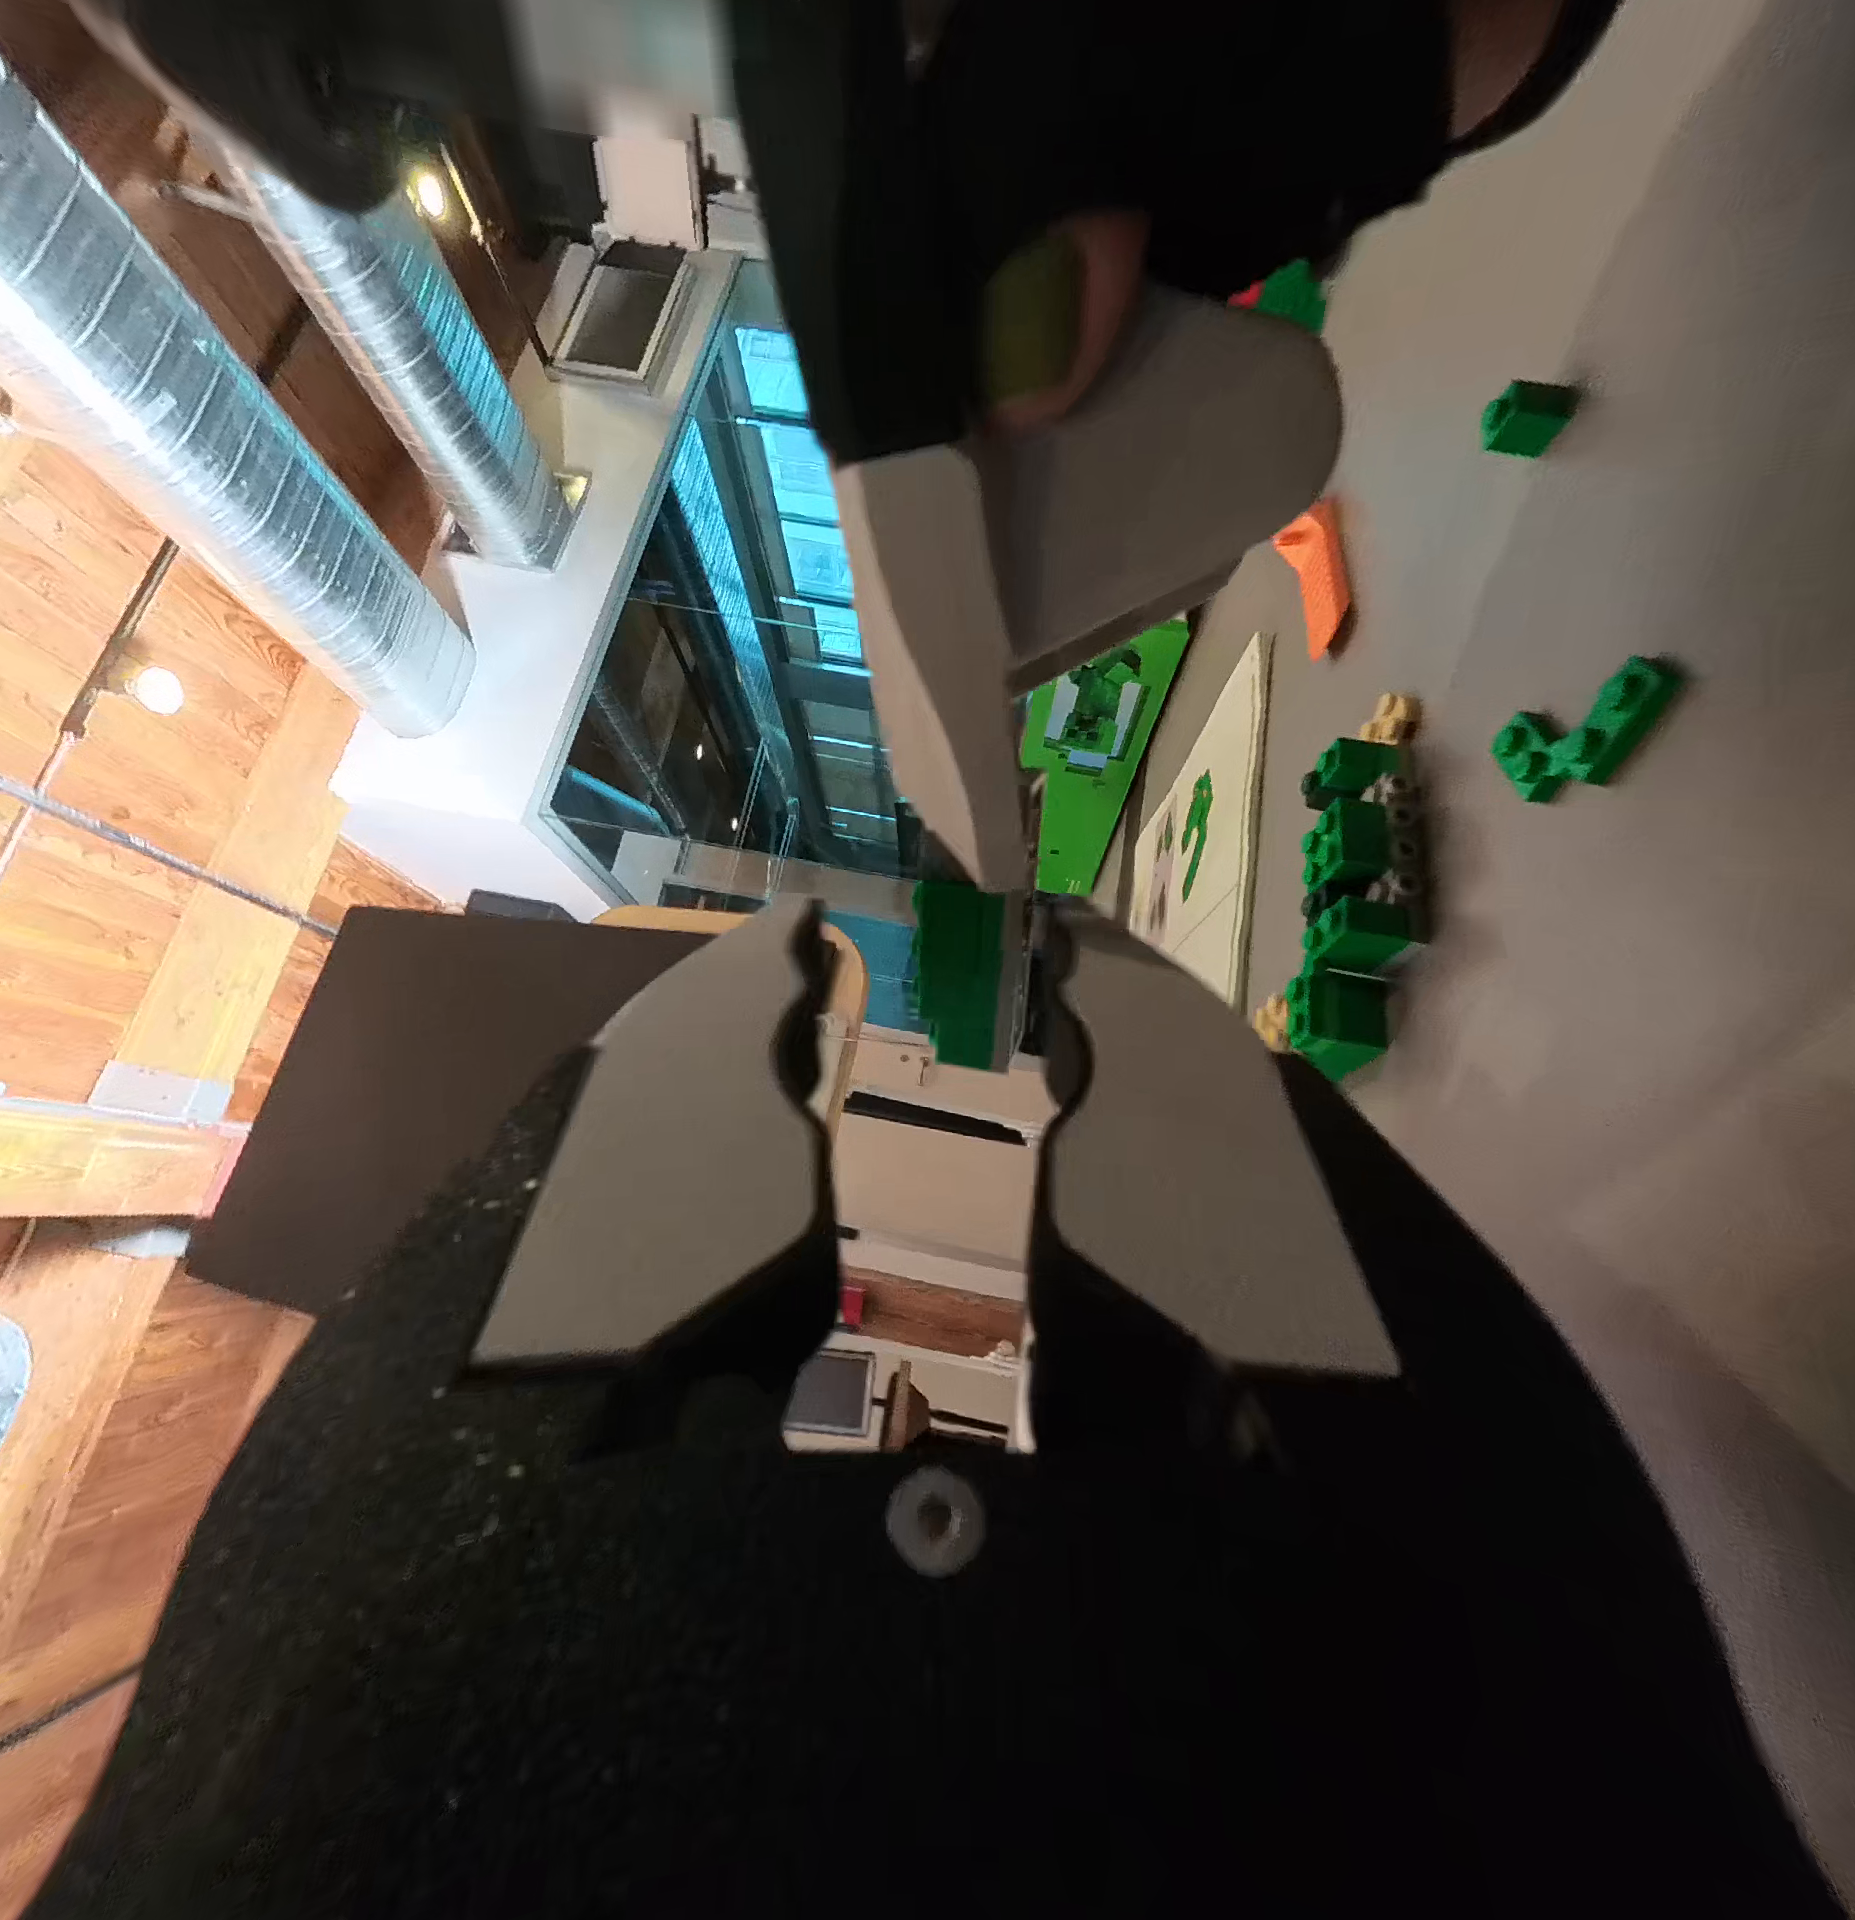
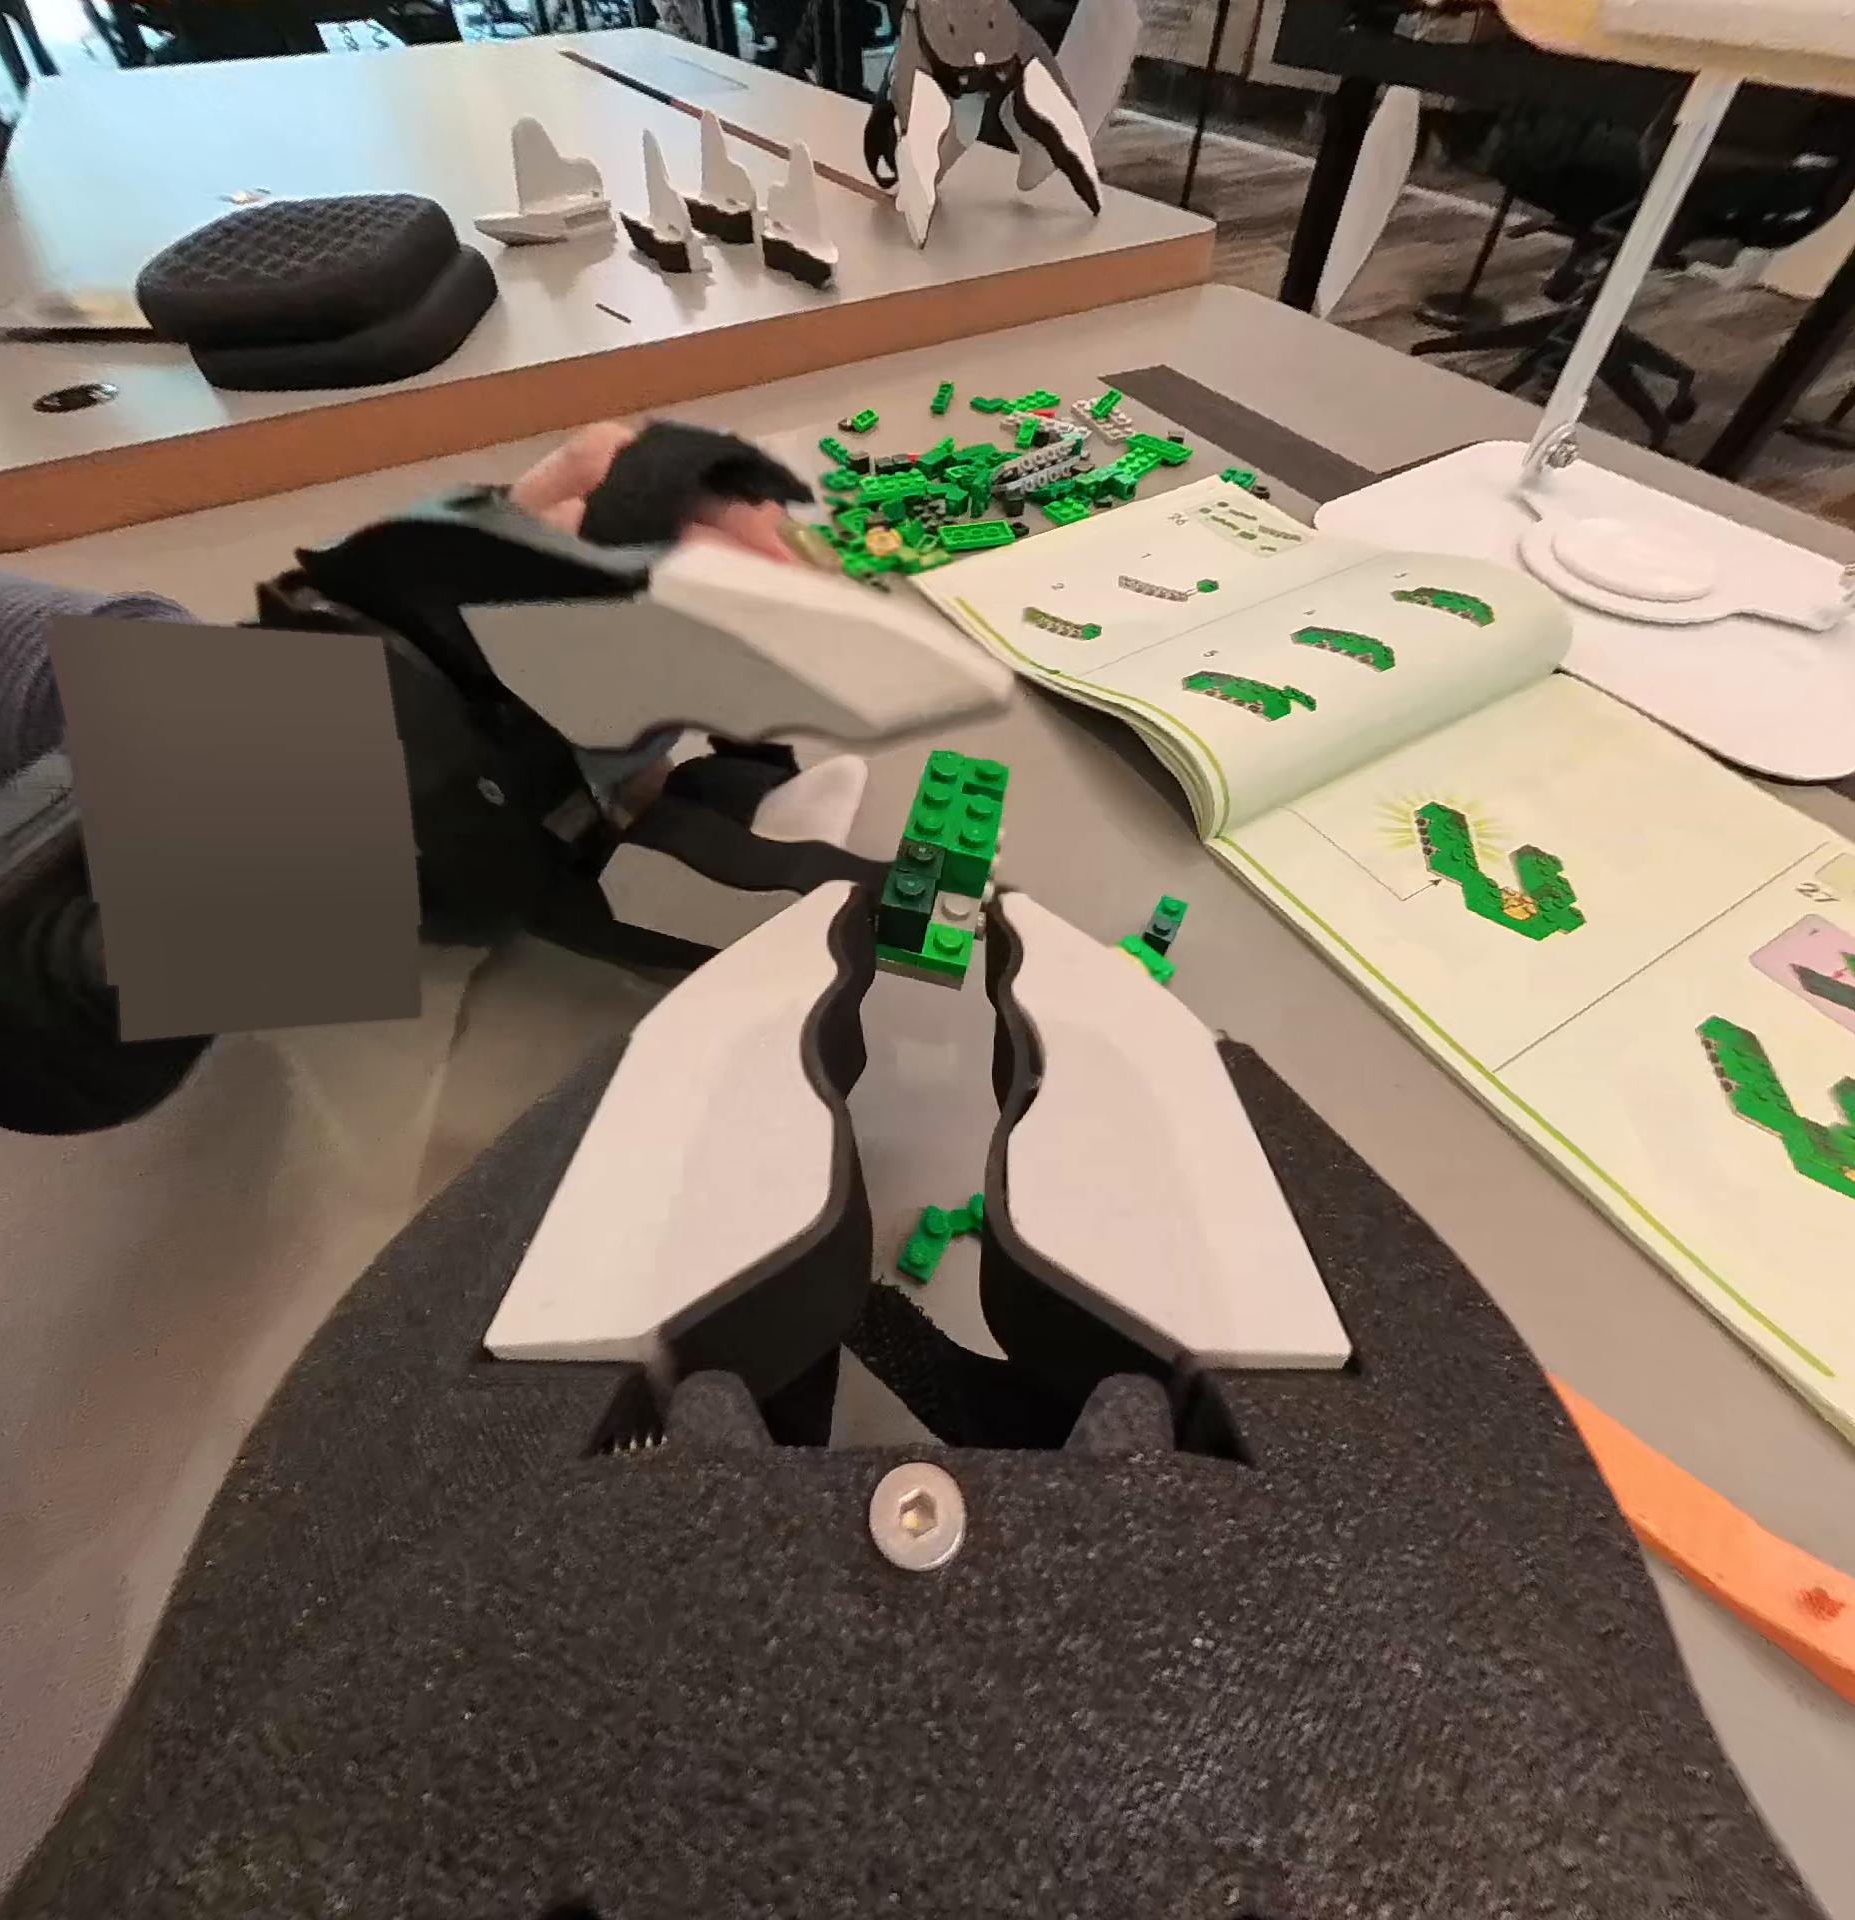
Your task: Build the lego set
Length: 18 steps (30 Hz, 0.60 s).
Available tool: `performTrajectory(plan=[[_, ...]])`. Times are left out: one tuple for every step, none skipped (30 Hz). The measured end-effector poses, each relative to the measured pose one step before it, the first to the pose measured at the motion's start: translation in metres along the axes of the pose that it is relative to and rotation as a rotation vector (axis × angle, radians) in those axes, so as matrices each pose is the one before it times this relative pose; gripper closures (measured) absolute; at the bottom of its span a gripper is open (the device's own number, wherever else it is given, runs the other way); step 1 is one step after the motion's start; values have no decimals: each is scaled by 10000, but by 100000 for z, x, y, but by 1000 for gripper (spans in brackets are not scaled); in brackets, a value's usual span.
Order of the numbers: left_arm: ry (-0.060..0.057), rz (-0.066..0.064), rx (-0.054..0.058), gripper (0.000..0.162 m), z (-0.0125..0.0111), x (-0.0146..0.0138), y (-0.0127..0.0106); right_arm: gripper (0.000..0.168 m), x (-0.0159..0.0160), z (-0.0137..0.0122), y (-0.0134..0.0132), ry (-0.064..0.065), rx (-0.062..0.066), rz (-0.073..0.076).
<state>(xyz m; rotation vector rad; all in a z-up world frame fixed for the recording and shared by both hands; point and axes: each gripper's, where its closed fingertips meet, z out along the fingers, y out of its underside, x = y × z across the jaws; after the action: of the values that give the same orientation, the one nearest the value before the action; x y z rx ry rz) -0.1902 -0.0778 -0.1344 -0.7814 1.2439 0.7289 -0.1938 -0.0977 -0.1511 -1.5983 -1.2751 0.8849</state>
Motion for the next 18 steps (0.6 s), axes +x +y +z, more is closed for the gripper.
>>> performTrajectory(plan=[[147,249,-20,137,-42,316,-73,148,-122,1,-34,-161,60,124],[15,145,-34,141,-13,76,-28,148,-21,-52,-89,-80,91,46],[29,-52,0,141,-6,-42,-69,148,-25,-90,-57,-63,87,-135],[122,-229,-14,141,11,46,-27,148,41,-155,-104,25,131,-245],[241,-211,-104,141,44,254,135,147,97,-229,-190,112,170,-432],[222,-86,-102,141,65,303,187,141,95,-283,-219,155,140,-671],[229,-37,-47,141,34,320,116,137,189,-297,-44,271,3,-866],[231,-142,-24,141,17,291,34,134,41,-283,38,238,-43,-1022],[238,-227,-20,141,6,254,-11,134,-199,-270,28,159,-37,-1167],[229,-220,6,141,6,237,-46,134,-118,-239,61,291,-62,-1173],[207,-165,-21,142,30,237,3,135,-288,-171,44,213,-62,-1162],[224,-115,-47,142,42,287,57,137,-421,-98,97,132,-132,-1139],[225,-105,-26,141,52,307,44,138,-159,-1,180,309,-209,-1032],[167,-100,-3,142,19,207,-10,138,-85,62,185,326,-210,-894],[116,-93,-1,142,-4,128,-17,138,-132,113,224,216,-221,-693],[125,-98,14,142,6,143,-38,138,-175,159,272,121,-236,-512],[120,-79,18,142,-6,148,-48,138,-159,136,230,81,-167,-381],[99,-61,6,142,10,124,-26,138,-259,124,176,-46,-111,-260]])
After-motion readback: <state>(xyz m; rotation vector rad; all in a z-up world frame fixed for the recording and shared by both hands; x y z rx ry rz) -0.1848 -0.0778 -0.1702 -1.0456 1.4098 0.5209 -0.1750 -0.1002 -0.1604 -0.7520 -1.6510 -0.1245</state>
